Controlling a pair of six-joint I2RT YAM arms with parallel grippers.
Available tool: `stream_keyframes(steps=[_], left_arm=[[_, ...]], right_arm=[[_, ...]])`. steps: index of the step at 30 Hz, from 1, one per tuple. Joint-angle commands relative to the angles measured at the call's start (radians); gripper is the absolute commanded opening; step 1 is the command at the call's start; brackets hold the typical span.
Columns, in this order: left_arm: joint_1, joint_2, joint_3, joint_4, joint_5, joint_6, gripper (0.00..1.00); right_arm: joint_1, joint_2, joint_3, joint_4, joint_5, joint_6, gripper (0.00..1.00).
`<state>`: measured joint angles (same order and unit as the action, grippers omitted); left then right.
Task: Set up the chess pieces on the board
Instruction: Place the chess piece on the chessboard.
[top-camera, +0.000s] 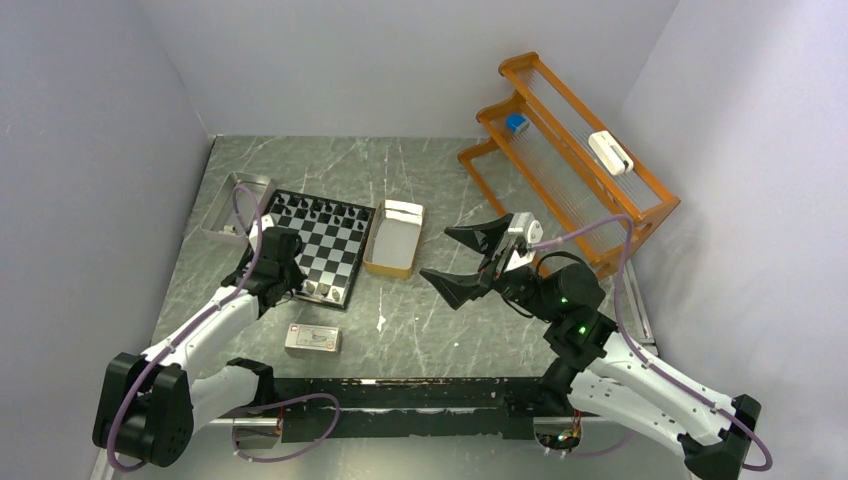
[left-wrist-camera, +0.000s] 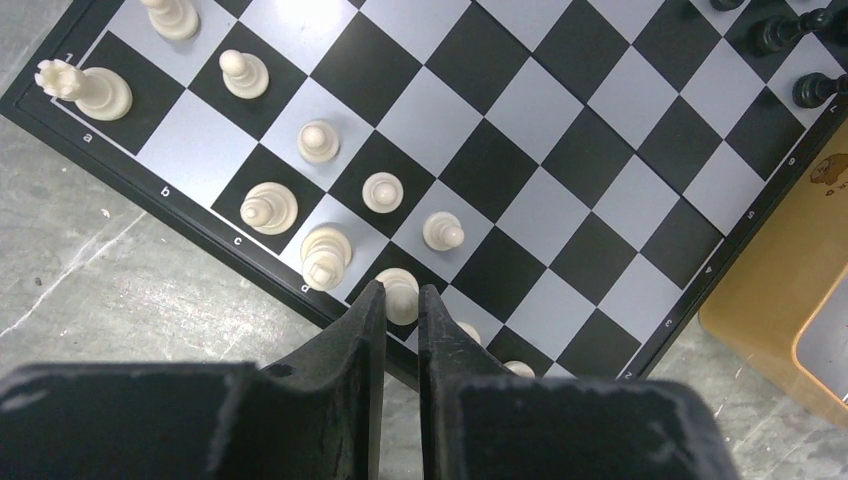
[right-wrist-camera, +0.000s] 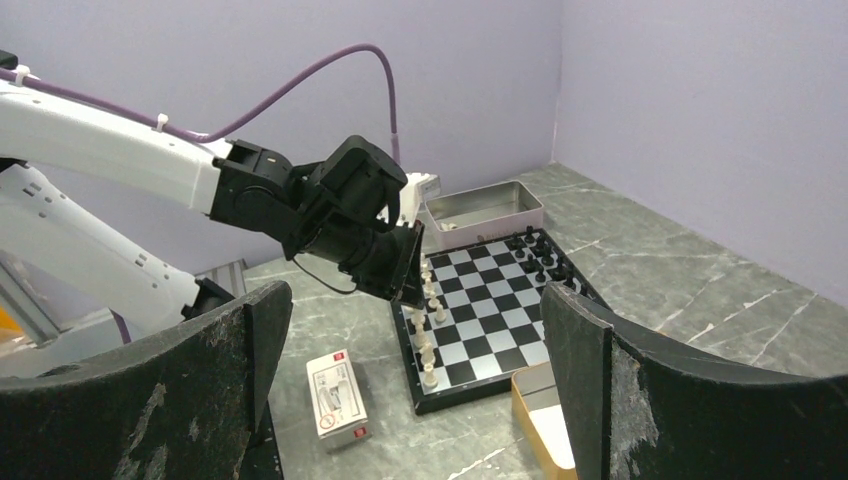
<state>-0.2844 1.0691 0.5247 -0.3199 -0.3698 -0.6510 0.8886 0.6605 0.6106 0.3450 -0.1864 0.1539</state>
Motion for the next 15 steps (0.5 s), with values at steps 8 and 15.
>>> stream_keyframes(steps=[8,15], left_arm=[[-0.004,-0.002,-0.012,0.043,0.002,-0.005,0.11],[-0.004,0.008,-0.008,0.030,0.006,0.001,0.12]], right_arm=[[0.002,0.003,0.017,0.002,0.006,-0.005,1.00],[0.003,0.001,0.016,-0.004,0.007,-0.005,1.00]])
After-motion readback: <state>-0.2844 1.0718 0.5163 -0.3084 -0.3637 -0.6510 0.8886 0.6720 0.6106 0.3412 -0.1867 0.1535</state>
